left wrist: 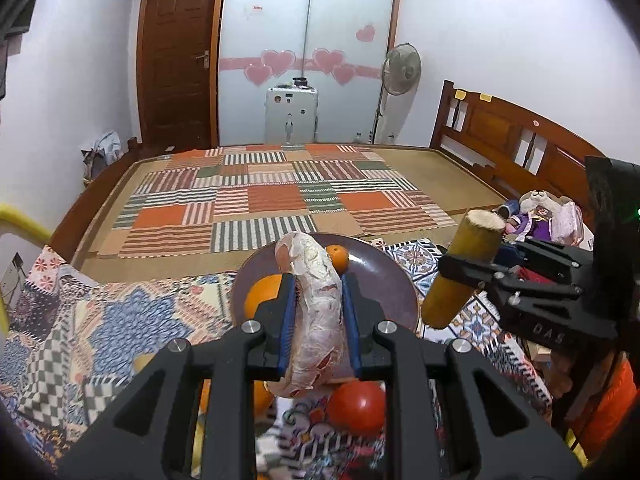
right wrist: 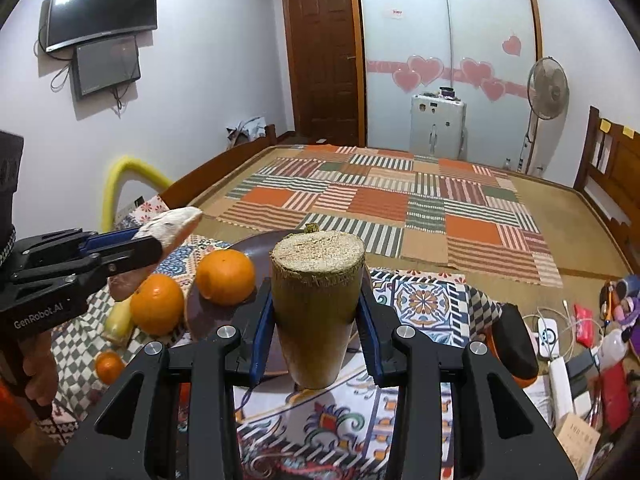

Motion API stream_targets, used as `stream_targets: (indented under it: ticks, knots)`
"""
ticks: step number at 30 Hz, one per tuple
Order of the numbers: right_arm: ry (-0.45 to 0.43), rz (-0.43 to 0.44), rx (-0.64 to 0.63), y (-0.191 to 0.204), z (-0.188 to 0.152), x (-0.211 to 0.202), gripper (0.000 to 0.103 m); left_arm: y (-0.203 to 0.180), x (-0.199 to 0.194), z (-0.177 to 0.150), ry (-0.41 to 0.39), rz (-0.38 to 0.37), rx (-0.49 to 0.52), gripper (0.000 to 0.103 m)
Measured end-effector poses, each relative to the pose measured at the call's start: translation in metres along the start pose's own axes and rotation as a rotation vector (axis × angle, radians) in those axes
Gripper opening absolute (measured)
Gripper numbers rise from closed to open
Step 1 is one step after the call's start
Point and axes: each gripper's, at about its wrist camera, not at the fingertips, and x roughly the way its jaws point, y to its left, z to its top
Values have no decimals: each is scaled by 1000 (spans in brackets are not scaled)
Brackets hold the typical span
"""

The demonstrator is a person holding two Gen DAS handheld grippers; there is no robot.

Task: Organize fruits
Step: 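Carry the pomelo segment with the left tool while the right tool carries the yellow fruit, then release the pomelo segment on the plate while the right tool lays the yellow fruit there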

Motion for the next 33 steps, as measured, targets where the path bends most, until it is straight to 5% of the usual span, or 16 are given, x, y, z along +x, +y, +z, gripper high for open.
stream_targets:
  ticks: [18, 33]
  knots:
    - [24, 17, 3, -6, 13, 34, 35, 0, 81, 27, 101, 4, -50, 22]
    - [56, 16, 8, -2, 21, 52, 35, 10, 56, 28, 59, 66, -13, 23]
